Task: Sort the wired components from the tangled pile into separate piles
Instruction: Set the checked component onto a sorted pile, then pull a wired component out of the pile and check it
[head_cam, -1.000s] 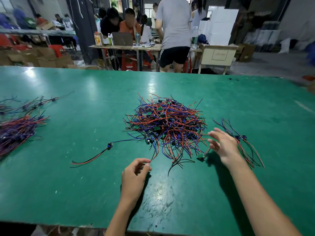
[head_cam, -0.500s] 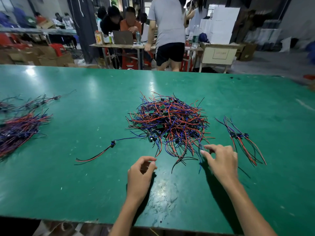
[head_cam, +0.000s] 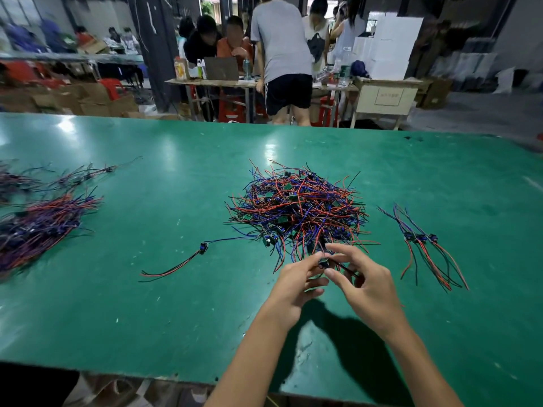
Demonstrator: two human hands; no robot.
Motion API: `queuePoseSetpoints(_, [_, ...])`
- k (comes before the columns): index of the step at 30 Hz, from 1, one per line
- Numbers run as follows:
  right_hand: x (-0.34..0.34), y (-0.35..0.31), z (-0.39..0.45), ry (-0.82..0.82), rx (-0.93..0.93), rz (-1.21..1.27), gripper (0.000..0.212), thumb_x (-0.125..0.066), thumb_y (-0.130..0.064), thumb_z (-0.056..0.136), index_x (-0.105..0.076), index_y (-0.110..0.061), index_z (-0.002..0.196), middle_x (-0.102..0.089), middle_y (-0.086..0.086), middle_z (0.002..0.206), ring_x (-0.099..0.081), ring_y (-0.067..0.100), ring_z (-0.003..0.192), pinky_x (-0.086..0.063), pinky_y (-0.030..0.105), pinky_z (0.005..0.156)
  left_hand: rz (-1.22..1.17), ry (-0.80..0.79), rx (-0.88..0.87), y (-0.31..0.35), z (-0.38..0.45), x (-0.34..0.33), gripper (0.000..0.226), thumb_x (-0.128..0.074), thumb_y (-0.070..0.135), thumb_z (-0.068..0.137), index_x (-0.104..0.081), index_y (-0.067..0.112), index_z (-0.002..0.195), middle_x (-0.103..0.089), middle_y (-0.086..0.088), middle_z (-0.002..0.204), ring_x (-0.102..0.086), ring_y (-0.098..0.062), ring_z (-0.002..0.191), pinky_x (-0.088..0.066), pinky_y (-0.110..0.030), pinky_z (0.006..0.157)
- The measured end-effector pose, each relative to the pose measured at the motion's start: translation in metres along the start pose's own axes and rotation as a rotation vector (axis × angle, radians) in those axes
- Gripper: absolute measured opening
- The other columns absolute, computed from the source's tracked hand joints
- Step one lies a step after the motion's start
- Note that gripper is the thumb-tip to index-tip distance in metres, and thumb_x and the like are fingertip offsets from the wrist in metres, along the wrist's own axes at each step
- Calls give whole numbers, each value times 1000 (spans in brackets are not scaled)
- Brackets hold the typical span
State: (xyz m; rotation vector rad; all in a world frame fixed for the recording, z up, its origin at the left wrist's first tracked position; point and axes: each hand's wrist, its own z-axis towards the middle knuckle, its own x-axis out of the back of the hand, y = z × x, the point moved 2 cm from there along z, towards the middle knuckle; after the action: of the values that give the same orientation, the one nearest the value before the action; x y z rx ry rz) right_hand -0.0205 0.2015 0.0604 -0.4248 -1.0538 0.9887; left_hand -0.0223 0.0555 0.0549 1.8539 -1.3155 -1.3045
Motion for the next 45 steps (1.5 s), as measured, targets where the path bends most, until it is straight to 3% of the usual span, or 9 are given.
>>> queuePoseSetpoints(4, [3, 0, -3, 6, 34, -21, 42, -75, -11, 90, -68, -35, 123, -73, -22, 101, -69, -3, 93, -47, 8, 84, 68, 45, -60, 1, -8, 5, 20, -69, 29, 95, -75, 11, 98, -74, 1, 81, -65, -10, 63, -52, -20, 58])
queuePoseSetpoints(12, [1, -11, -5, 115, 70, 36, 16, -75, -24, 88, -77, -30, 103, -74, -22, 94, -70, 3, 87, -50, 14, 79, 67, 67, -348, 16, -25, 12, 26, -56, 22, 102, -78, 12, 94, -74, -3, 80, -67, -13, 65, -54, -19, 61])
queuePoseSetpoints(18, [-4, -16, -2, 80, -31, -95, 9, -65, -30, 98, -71, -29, 92, -65, -15, 68, -59, 7, 65, -49, 36, 64, 24, 143, -533, 22, -24, 23, 8, -67, 14, 95, -73, 10, 99, -77, -8, 89, -69, -18, 69, -55, -22, 60])
queuePoseSetpoints(24, [-10, -20, 0, 2, -120, -103, 23, -55, -44, 90, -63, -30, 74, -56, -11, 60, -49, 11, 56, -40, 35, 56, -1, 306, -563, 11, -15, 36, 9, -77, 16, 86, -73, 9, 84, -76, -8, 77, -61, -11, 55, -54, -21, 58])
queuePoseSetpoints(28, [-13, -20, 4, -49, -239, 100, 23, -56, -42, 84, -69, -28, 71, -45, -9, 50, -38, 7, 50, -29, 29, 53, -2, 181, -549, 1, -13, 38, 22, -78, 22, 79, -70, 8, 93, -77, -8, 82, -65, -13, 63, -54, -21, 63])
queuePoseSetpoints(34, [-19, -22, 7, -163, -313, 106, 18, -61, -41, 86, -73, -34, 75, -68, -3, 65, -48, 9, 57, -45, 37, 64, -13, 64, -509, -10, -12, 41, 33, -78, 17, 76, -71, 1, 104, -77, -16, 91, -76, -25, 84, -56, -25, 73])
queuePoseSetpoints(39, [-26, -36, -16, 294, 8, -241, 18, -70, -34, 88, -69, -29, 105, -58, -11, 112, -49, 8, 107, -37, 29, 97, -147, 104, -459, -17, -9, 45, 32, -73, 17, 87, -67, -8, 107, -76, -23, 100, -75, -27, 95, -57, -24, 78])
queuePoseSetpoints(42, [-42, -38, -40, 303, 29, -105, 9, -63, -38, 92, -66, -30, 95, -60, -17, 91, -54, 6, 85, -45, 27, 79, -240, 110, -419, -18, -8, 47, 29, -73, 16, 85, -69, -5, 104, -74, -26, 101, -75, -30, 96, -59, -26, 80])
queuePoseSetpoints(45, [-61, -31, -45, 97, -324, 183, 33, -51, -63, 90, -69, -36, 88, -70, -10, 75, -57, 7, 59, -49, 35, 62, -279, 74, -394, -23, -8, 49, 30, -75, 15, 83, -68, -5, 103, -73, -29, 101, -74, -32, 94, -60, -29, 81])
